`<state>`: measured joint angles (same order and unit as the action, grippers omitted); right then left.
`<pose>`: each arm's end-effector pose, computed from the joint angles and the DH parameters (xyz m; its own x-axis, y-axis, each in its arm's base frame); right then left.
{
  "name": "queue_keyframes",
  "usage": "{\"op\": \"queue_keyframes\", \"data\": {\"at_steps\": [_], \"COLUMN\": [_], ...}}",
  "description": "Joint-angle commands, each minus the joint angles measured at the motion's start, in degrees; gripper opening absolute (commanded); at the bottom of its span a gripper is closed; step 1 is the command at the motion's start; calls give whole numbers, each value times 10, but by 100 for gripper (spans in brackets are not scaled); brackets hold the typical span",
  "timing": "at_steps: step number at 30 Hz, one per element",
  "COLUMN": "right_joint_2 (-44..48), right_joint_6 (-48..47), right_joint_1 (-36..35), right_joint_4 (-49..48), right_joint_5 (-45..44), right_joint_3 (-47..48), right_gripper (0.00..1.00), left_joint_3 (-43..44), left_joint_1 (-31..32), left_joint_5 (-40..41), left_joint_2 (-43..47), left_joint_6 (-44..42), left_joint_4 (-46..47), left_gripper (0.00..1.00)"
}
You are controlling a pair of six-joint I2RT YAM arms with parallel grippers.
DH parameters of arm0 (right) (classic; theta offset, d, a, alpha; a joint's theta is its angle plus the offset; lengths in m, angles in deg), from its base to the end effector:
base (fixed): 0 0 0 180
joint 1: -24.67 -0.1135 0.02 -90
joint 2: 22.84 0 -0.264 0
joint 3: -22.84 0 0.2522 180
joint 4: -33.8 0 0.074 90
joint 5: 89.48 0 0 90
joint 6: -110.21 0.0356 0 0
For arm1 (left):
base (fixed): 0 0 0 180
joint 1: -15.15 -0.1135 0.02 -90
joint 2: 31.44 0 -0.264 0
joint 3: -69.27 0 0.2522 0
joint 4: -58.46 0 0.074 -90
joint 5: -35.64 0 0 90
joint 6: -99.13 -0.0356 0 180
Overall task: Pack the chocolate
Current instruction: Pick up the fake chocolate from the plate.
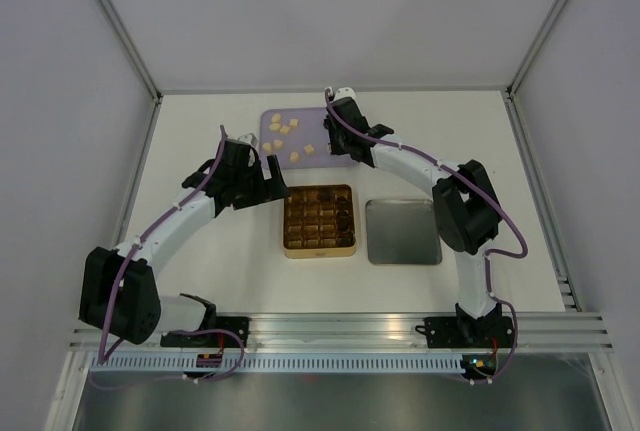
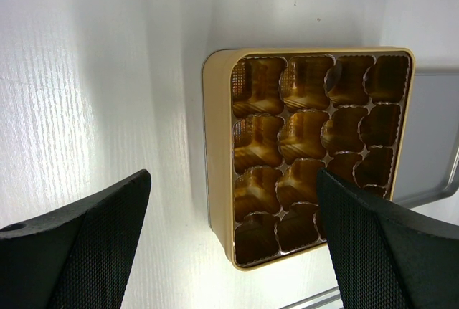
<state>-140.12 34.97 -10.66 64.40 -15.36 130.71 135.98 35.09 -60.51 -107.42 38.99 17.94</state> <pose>0.3913 0.2654 0.2373 -0.6054 -0.1287 -0.7855 -0.2389 0.9707 0.0250 0.2578 -0.0976 0.2455 -0.8238 -0.2277 -0.5192 -0.0070 0.9198 -0.3924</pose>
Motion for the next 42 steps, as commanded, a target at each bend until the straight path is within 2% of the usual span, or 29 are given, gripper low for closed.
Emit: {"op": "queue_keyframes", "data": {"at_steps": [1, 5, 10, 12, 19, 28, 35, 42], "right_joint_2": [23, 40, 107, 141, 232, 352, 360, 341], "right_joint_6": [-10, -21, -44, -52, -69, -67, -80, -85], "right_joint_1": [2, 3, -3, -10, -47, -124, -201, -242], "right_joint_4": [-39, -37, -61, -70, -33, 63, 133, 165], "right_joint_5": [-4, -2, 11, 16, 13, 7, -41, -91], "right_joint_3": [6, -6, -52, -81, -145, -222, -234, -223], "right_gripper": [21, 15, 12, 7, 7, 8, 8, 8], "left_joint_3": [25, 25, 24, 24, 20, 14, 7, 1], "left_joint_1": [-3, -3, -3, -3, -3, -3, -3, -3], "left_joint_5": [1, 0, -3, -5, -8, -8, -6, -6], "left_joint_2": [-3, -2, 0, 1, 8, 11, 26, 41], "left_joint_6": [-17, -17, -17, -17, -14, -8, -6, -4], "left_joint_4": [2, 3, 3, 3, 3, -1, -1, -1], "left_gripper": [100, 100, 100, 100, 100, 99, 100, 100]}}
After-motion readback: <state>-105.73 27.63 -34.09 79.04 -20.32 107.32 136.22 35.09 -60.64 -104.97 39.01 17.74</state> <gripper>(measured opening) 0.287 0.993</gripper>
